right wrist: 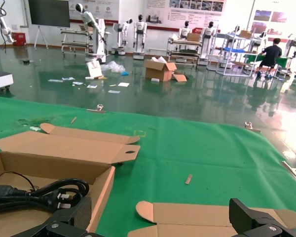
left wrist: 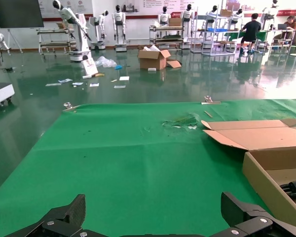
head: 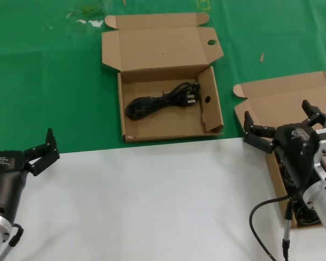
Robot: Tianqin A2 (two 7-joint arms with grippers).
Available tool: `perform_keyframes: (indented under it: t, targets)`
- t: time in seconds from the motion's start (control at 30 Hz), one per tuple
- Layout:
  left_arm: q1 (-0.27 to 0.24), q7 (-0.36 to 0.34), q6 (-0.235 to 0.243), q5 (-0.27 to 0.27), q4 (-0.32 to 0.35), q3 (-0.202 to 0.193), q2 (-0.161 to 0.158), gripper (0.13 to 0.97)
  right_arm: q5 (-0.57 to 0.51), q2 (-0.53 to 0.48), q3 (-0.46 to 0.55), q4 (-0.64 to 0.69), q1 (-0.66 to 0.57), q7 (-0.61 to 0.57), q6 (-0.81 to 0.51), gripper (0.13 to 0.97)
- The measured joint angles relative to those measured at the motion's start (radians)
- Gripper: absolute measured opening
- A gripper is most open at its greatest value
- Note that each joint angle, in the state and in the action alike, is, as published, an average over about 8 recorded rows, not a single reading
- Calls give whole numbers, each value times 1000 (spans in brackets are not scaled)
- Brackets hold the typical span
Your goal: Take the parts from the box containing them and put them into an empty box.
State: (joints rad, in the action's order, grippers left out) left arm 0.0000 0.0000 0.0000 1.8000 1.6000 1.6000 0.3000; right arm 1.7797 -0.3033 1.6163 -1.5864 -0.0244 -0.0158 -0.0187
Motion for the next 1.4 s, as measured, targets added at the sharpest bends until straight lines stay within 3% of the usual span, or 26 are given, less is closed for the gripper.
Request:
perform_keyframes:
  t: [1.4]
  targets:
    - [0,0,0,0,0,0,0,966,0,0,0,0,0,0,0,966]
